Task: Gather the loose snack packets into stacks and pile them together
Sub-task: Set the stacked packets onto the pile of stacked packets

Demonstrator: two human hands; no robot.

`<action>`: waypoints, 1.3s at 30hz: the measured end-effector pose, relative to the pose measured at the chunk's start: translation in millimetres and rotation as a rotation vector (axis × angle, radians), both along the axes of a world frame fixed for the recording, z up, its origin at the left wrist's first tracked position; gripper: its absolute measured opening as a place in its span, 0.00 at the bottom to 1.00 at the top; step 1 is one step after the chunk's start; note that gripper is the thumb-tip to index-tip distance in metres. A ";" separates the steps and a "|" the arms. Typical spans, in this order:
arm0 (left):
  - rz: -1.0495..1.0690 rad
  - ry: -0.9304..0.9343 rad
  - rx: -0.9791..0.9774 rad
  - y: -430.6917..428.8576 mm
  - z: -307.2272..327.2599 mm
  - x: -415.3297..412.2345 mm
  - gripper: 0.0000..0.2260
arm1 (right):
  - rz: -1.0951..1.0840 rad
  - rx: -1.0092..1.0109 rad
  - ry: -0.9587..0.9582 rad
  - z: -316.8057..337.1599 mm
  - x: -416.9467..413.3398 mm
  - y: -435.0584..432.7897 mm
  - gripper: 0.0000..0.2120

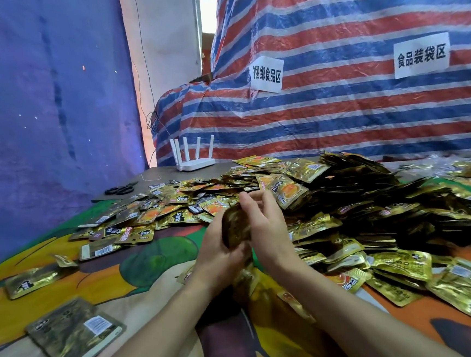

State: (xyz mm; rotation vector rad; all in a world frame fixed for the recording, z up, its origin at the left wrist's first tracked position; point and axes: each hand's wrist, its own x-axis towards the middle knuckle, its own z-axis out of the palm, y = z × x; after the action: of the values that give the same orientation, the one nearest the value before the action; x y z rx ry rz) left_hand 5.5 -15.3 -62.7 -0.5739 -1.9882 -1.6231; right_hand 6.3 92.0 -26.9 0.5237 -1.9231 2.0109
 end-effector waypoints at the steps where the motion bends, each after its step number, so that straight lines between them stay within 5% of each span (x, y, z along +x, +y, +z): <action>1: 0.028 0.007 0.017 -1.0 -0.9 -0.5 0.17 | -0.042 0.048 0.004 2.0 0.6 3.8 0.11; 6: -0.002 -0.041 -0.004 -2.2 -4.0 -3.4 0.22 | -0.228 0.330 0.093 16.0 9.3 37.0 0.10; 10: -0.051 -0.074 -0.096 -0.1 -6.9 -4.1 0.23 | -0.366 0.765 0.117 9.6 26.9 90.4 0.06; 13: -0.078 -0.056 -0.130 6.1 -4.1 1.0 0.18 | -0.546 1.136 -0.051 12.2 36.7 150.1 0.07; 17: -0.093 0.027 -0.197 15.8 -1.1 9.8 0.13 | -0.761 1.392 -0.315 23.1 41.2 236.2 0.09; 20: -0.113 0.086 -0.264 20.8 -0.9 13.7 0.14 | -0.896 1.433 -0.350 24.0 39.7 290.6 0.02; 28: -0.142 0.084 -0.275 20.6 1.2 15.7 0.14 | -0.902 1.461 -0.436 -5.3 32.6 332.9 0.13; 33: -0.121 0.019 -0.229 16.7 0.5 13.1 0.13 | -0.906 1.503 -0.502 -0.7 33.1 325.2 0.08; 39: -0.078 -0.057 -0.087 16.5 0.7 8.5 0.10 | -1.067 1.225 -0.203 19.9 34.4 300.7 0.11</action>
State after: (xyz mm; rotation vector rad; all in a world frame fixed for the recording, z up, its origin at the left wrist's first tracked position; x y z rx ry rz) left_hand 14.0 1.3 -62.1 -0.6517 -2.1105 -1.6220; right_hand 40.8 392.7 -6.9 -0.4655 -2.5295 0.1497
